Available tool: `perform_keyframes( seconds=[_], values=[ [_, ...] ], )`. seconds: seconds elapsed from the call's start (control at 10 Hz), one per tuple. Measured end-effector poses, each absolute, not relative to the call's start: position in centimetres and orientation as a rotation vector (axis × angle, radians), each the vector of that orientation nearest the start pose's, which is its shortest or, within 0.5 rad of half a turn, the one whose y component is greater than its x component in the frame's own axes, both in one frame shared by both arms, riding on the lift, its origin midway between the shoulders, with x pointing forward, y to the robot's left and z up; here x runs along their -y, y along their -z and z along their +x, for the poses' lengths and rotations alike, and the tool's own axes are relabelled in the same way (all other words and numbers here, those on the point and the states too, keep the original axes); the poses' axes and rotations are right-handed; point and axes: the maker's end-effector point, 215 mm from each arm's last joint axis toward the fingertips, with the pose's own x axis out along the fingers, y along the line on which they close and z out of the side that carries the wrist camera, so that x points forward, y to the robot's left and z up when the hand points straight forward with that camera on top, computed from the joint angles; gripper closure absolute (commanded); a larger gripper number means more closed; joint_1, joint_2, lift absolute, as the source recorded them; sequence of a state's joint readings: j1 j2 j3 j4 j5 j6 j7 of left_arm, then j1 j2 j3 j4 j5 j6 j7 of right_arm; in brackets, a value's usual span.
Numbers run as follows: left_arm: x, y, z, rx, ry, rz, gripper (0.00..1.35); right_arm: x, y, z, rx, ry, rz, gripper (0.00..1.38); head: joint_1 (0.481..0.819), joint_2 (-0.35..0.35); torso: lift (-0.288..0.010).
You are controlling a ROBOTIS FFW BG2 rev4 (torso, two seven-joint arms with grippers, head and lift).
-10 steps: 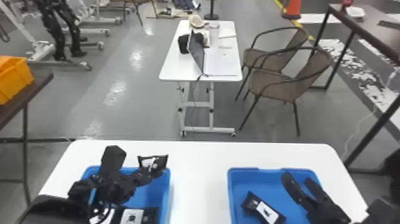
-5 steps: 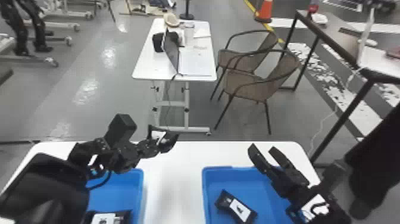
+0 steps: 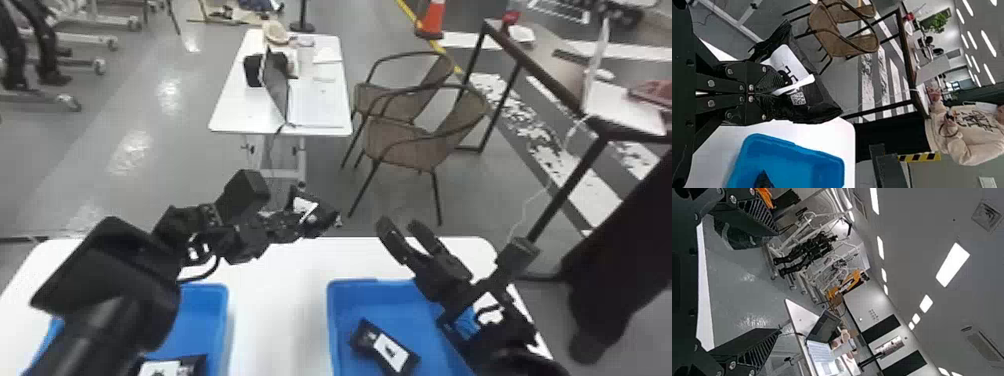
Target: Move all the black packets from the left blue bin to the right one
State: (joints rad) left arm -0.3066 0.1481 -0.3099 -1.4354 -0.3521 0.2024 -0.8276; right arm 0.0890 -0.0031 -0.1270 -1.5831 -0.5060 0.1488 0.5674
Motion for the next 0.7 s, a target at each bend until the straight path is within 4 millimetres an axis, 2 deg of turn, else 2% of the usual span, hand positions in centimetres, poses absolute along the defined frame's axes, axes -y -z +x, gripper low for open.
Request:
perform_keyframes(
  seconds=[0.1, 0.4, 0.7],
  values=[
    [-0.6, 37.6, 57.9, -0.187, 1.005, 0.562, 1.22, 17.8, 36.0, 54.4, -0.033, -0.453, 0.549, 0.14, 0.695, -0.161, 0.000],
    [4.2, 38.4, 56.5, -0.100, 1.047, 0.593, 1.22, 16.4, 34.4, 55.7, -0.010, -0.487, 0.555, 0.15, 0.695, -0.197, 0.000],
    [6.0, 38.2, 56.1, -0.074, 1.057, 0.595, 1.22, 15.2, 34.3, 56.1, -0.016, -0.507, 0.559, 0.15, 0.695, -0.204, 0.000]
  ],
)
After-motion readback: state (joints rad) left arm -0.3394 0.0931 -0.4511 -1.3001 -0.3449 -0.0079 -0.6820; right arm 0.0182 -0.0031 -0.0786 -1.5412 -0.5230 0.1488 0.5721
